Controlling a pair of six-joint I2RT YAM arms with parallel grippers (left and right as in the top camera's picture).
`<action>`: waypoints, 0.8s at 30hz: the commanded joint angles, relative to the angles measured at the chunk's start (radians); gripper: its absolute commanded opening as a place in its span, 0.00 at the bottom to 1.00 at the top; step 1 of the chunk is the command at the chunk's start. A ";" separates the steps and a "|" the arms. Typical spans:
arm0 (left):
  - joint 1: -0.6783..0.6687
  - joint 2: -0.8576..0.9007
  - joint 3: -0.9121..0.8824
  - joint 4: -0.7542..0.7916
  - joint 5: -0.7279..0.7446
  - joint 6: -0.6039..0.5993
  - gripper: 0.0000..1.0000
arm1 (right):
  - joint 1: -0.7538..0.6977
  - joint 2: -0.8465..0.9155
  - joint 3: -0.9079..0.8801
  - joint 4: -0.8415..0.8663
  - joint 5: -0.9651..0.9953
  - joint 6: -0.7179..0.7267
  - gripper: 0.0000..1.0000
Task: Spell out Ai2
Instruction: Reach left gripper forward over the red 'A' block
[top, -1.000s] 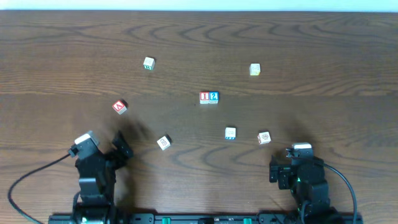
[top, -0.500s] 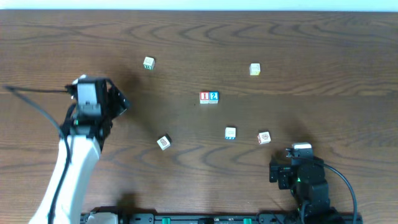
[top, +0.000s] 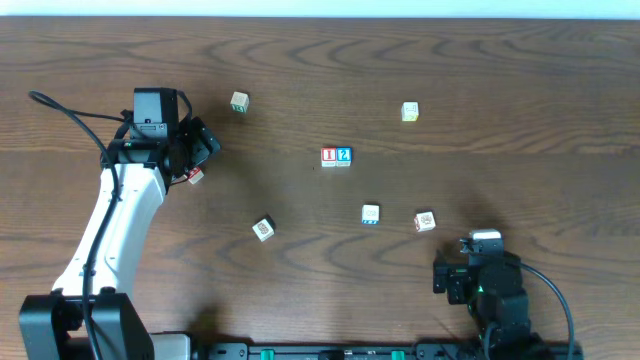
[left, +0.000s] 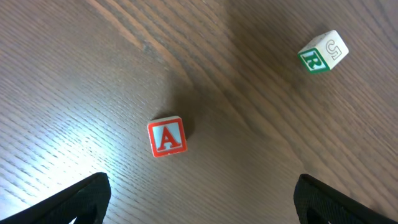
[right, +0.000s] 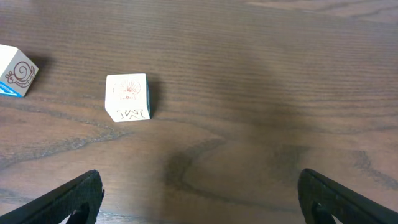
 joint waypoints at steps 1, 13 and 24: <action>0.006 0.002 0.021 0.013 0.005 -0.014 0.95 | -0.006 -0.005 -0.002 -0.001 0.003 -0.012 0.99; 0.006 0.008 0.020 -0.055 -0.132 -0.189 0.95 | -0.006 -0.005 -0.002 -0.001 0.003 -0.012 0.99; 0.006 0.169 0.020 -0.055 -0.073 -0.254 0.95 | -0.006 -0.005 -0.002 -0.001 0.003 -0.012 0.99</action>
